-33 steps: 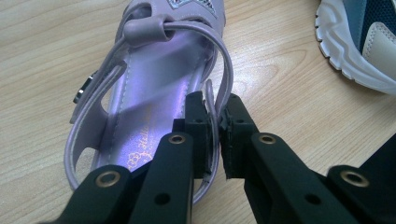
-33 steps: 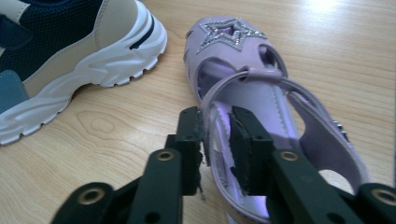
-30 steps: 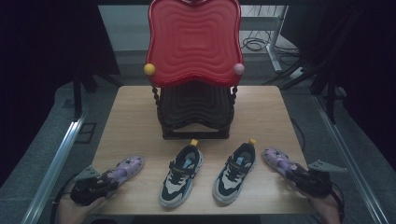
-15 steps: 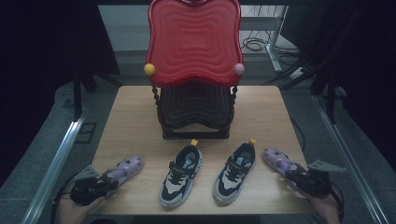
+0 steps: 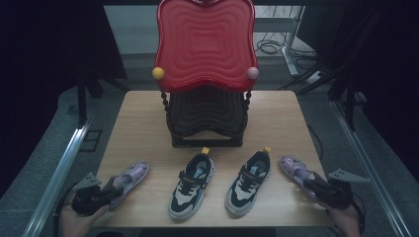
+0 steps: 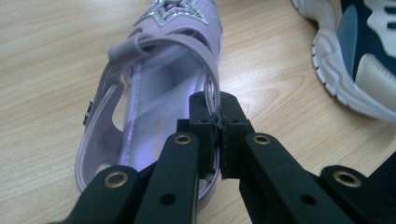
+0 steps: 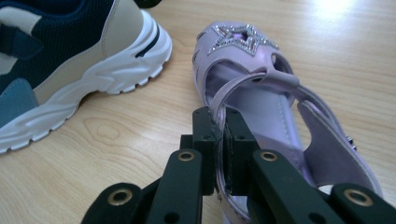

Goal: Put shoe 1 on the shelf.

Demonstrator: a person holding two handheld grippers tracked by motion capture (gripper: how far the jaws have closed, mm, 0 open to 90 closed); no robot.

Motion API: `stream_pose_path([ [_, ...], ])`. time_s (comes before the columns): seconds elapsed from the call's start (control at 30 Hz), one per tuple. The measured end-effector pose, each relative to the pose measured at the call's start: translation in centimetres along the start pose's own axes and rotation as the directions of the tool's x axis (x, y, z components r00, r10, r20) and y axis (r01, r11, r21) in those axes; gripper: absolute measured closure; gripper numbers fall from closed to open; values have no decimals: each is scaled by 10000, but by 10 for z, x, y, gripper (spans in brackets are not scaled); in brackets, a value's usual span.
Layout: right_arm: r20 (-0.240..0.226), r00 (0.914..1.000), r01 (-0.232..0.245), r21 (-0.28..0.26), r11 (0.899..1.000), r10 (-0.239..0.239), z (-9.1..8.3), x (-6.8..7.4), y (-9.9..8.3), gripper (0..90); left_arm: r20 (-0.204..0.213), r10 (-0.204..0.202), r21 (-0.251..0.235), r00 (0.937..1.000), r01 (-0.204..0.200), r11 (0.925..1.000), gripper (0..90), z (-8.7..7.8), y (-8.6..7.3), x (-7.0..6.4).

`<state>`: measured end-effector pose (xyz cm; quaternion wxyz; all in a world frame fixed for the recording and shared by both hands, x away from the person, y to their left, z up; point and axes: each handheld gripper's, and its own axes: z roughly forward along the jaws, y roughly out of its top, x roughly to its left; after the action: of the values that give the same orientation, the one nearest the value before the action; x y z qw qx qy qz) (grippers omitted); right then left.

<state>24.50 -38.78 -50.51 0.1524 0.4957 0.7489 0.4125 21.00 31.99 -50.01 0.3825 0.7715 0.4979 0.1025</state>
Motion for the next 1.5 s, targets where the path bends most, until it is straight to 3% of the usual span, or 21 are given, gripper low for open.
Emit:
stream_pose_path([
  [0.27, 238, 9989, -382, -752, 9964, 401, -11, -3, 3, 858, -375, -37, -863, 9993, 4, 9963, 871, -8, 8, -2],
  [0.43, 191, 9982, -532, -1349, 9894, 563, -20, -2, 7, 858, -137, -283, -1598, 9995, 257, 9868, 871, -17, 14, -3],
  [0.67, -98, 9957, -918, -2047, 9745, 917, -24, 5, 22, 858, 155, -330, -2217, 9993, 356, 9745, 871, -20, 32, -4],
  [0.93, -214, 9916, -1284, -2741, 9531, 1274, -21, 21, 44, 858, 471, -428, -2494, 9980, 532, 9669, 870, -20, 53, -10],
  [1.13, -469, 9886, -1506, -3072, 9396, 1431, -13, 29, 55, 858, 317, -276, -2670, 9991, 351, 9631, 870, -21, 66, -16],
  [1.27, -526, 9876, -1571, -3214, 9338, 1480, -11, 35, 62, 858, 404, -246, -2838, 9989, 350, 9582, 870, -22, 73, -20],
  [1.5, -687, 9911, -1300, -3242, 9370, 1137, -4, 44, 77, 858, 566, -249, -3119, 9981, 414, 9492, 870, -16, 82, -23],
])
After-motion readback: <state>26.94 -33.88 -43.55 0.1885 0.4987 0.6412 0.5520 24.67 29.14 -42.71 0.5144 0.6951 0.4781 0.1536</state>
